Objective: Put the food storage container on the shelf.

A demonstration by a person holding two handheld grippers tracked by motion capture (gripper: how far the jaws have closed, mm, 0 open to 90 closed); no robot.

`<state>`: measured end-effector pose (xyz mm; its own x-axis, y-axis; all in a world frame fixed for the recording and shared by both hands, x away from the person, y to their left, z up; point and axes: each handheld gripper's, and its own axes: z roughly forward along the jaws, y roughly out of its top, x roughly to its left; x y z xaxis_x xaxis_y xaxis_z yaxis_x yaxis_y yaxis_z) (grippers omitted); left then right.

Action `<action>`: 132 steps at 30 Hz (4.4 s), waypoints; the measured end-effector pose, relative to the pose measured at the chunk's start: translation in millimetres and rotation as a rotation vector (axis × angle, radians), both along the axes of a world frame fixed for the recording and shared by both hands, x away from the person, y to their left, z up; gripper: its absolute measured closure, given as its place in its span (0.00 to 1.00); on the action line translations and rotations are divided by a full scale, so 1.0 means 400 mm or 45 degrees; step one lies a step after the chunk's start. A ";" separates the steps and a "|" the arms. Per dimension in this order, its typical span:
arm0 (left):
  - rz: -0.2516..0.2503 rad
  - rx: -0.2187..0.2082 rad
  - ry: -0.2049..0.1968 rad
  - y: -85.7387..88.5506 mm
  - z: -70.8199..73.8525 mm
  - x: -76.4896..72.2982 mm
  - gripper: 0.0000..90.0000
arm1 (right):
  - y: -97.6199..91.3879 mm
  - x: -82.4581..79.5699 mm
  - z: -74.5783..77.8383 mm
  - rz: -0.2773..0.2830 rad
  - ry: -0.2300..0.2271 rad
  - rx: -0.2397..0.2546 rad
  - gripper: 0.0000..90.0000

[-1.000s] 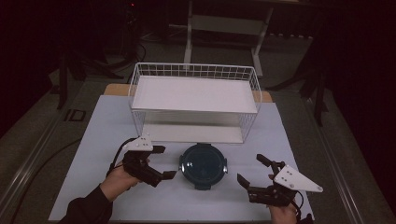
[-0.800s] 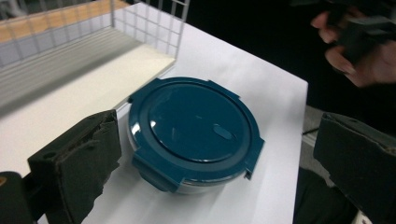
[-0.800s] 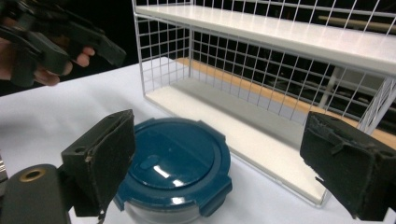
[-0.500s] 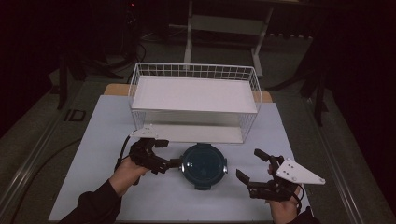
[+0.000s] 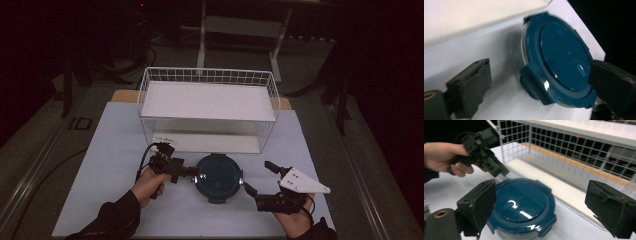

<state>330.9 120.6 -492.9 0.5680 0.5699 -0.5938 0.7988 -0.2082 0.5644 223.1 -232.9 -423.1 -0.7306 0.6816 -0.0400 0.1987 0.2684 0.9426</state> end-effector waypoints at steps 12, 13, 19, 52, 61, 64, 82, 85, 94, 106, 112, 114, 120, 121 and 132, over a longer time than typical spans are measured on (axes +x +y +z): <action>0.025 -0.057 0.268 0.002 -0.044 0.023 0.35 | 0.019 -0.006 -0.011 0.041 0.008 -0.062 0.11; 0.026 -0.062 0.282 0.003 -0.046 0.024 0.38 | 0.019 -0.005 -0.012 0.047 0.011 -0.062 0.11; 0.000 -0.101 0.323 0.003 -0.052 0.029 0.55 | 0.020 -0.004 -0.018 0.048 0.029 -0.068 0.11; -0.063 -0.100 0.199 -0.001 -0.022 -0.033 0.63 | -0.025 0.089 -0.094 0.037 0.527 0.124 0.24; -0.074 -0.090 0.108 0.003 -0.018 -0.068 0.63 | -0.043 0.129 -0.146 0.051 0.778 0.255 0.36; -0.076 -0.085 0.086 0.003 -0.017 -0.077 0.64 | -0.039 0.136 -0.160 0.060 0.826 0.256 0.39; -0.098 -0.084 -0.009 0.003 -0.014 -0.108 0.65 | -0.030 0.139 -0.195 0.165 0.982 0.304 0.61; -0.092 -0.086 -0.012 0.005 -0.016 -0.111 0.65 | -0.029 0.134 -0.197 0.157 0.962 0.310 0.61; -0.059 -0.074 -0.035 0.005 -0.016 -0.124 0.64 | -0.023 0.126 -0.195 0.144 0.946 0.329 0.62; -0.024 -0.075 -0.111 0.019 0.033 -0.109 0.64 | -0.009 0.146 -0.161 0.153 0.911 0.341 0.62; -0.003 -0.085 -0.172 0.035 0.069 -0.082 0.64 | 0.006 0.181 -0.119 0.172 0.837 0.321 0.62; 0.011 -0.090 -0.194 0.042 0.079 -0.067 0.64 | 0.012 0.198 -0.108 0.173 0.820 0.323 0.62; 0.034 -0.102 -0.214 0.053 0.079 -0.036 0.64 | 0.026 0.247 -0.093 0.184 0.793 0.306 0.62; 0.040 -0.103 -0.219 0.054 0.077 -0.029 0.64 | 0.028 0.252 -0.093 0.183 0.794 0.307 0.62; 0.074 -0.105 -0.243 0.067 0.046 0.037 0.63 | 0.044 0.321 -0.118 0.184 0.772 0.309 0.62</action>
